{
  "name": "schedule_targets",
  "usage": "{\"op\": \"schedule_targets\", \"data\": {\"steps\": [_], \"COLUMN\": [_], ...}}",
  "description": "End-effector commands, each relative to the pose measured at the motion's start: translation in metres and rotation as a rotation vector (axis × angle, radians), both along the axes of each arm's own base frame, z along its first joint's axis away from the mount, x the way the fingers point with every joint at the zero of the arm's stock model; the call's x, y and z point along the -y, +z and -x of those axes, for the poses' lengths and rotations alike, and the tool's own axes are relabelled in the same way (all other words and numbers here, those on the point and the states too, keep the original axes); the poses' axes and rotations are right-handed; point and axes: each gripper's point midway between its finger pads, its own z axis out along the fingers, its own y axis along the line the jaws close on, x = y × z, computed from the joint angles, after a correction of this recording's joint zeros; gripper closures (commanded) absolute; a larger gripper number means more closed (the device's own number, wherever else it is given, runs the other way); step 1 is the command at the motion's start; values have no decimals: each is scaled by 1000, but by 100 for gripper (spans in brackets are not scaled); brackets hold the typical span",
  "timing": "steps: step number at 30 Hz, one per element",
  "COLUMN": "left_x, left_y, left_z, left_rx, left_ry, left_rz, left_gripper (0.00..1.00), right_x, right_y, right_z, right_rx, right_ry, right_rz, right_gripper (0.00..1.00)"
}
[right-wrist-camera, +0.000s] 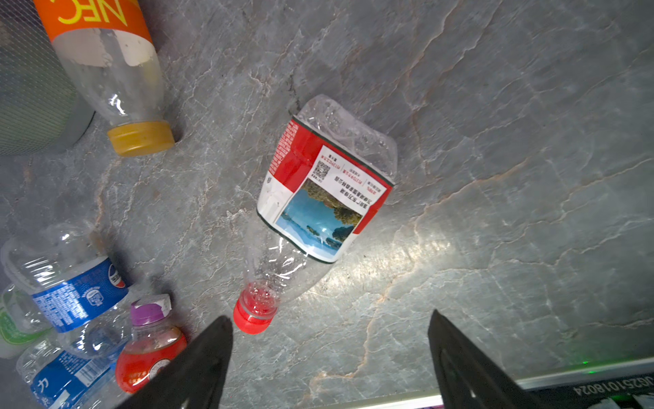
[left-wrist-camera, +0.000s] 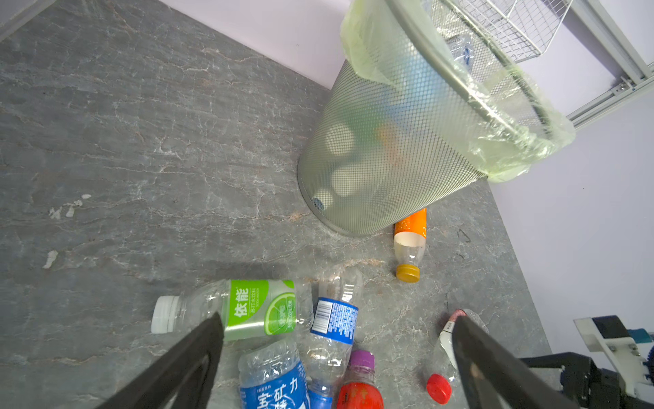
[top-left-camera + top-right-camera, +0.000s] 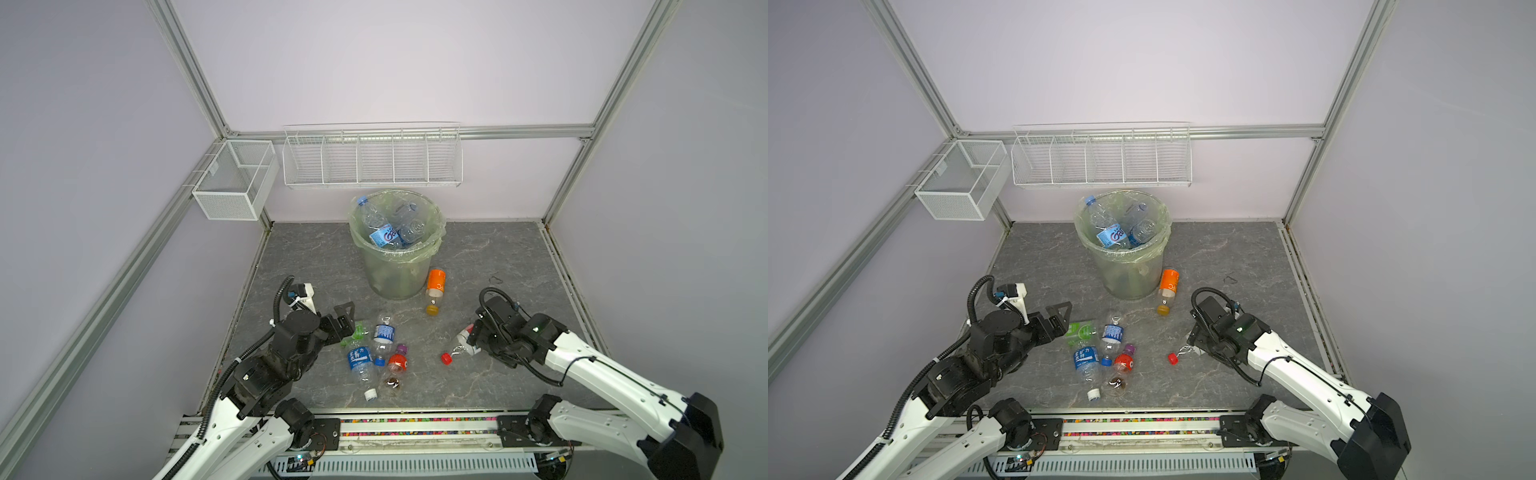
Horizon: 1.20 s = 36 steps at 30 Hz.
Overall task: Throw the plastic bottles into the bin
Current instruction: 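Withdraw the left gripper while the right gripper reaches toward the red-labelled bottle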
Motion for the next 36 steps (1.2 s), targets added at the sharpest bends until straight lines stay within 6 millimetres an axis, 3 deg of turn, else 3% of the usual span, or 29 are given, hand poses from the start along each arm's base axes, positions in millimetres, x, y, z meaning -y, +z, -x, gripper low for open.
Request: {"op": "schedule_targets", "data": {"steps": [1,8,36], "left_x": [-4,-5,-13], "left_y": [-7,-6,-7], "left_z": [6,8,15], "left_rx": [-30,-27,-26], "left_ry": [8,10,23], "left_rz": [10,14,16], "left_gripper": [0,0,0], "right_x": [-6,-3,-27], "right_y": [-8,-23,-66], "right_z": [-1,0,-7], "right_rx": [-23,-82,-180], "right_ry": [-45,-106,-162], "right_rz": [-44,-53,-142], "right_gripper": [11,11,11]}}
